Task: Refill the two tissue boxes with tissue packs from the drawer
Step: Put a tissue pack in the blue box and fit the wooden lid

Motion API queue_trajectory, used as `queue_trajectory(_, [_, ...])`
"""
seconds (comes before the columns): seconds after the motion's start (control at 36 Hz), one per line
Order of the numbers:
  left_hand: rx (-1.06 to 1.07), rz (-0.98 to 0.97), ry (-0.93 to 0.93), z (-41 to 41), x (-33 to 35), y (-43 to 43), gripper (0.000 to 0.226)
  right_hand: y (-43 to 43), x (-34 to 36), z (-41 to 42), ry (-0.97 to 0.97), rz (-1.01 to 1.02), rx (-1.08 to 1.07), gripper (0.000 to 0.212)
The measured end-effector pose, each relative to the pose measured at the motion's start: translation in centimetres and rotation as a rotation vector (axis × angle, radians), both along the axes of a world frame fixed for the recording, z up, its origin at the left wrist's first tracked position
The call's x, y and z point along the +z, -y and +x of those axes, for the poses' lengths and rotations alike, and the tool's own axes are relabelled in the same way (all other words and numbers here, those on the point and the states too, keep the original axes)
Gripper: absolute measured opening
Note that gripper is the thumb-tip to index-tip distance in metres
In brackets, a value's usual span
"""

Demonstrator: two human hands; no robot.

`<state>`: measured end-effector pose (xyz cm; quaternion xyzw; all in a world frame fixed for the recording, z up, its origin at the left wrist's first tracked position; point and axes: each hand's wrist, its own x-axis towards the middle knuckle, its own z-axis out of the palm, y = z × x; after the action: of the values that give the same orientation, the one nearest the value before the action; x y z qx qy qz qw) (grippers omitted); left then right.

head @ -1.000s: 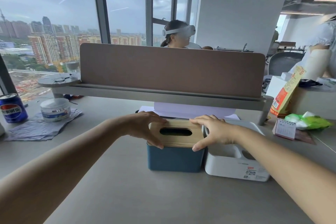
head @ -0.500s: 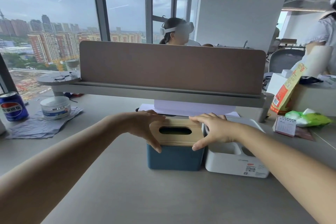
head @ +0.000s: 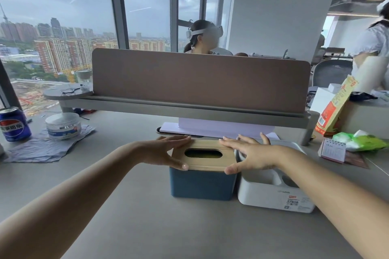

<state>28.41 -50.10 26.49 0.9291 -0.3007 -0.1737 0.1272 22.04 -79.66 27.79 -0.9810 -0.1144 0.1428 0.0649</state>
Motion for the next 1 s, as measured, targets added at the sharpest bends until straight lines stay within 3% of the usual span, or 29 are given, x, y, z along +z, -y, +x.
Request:
queue_trajectory(0.14, [0.028, -0.041, 0.0, 0.0, -0.5, 0.6, 0.102, -0.2, -0.1, -0.1, -0.02, 0.026, -0.026, 0.103])
queue_trajectory(0.25, [0.091, -0.09, -0.012, -0.8, -0.2, 1.4, 0.119, -0.4, -0.1, -0.4, -0.017, 0.051, -0.041, 0.106])
queue_trajectory(0.36, [0.074, -0.064, 0.117, -1.2, 0.2, 3.5, 0.125, -0.6, -0.1, -1.1, 0.116, 0.043, -0.021, 0.107])
queue_trajectory(0.56, [0.001, 0.05, 0.179, -1.5, 1.1, 6.3, 0.125, 0.4, -1.2, -3.4, 0.359, 0.191, -0.068, 0.068])
queue_trajectory(0.64, [0.013, 0.061, 0.171, -1.1, 1.0, 6.5, 0.128, 0.4, -1.4, -3.6, 0.367, 0.206, -0.087, 0.058])
queue_trajectory(1.0, [0.032, 0.048, 0.23, -1.5, 0.7, 7.1, 0.119, -0.3, 0.2, -2.0, 0.241, 0.174, -0.101, 0.058])
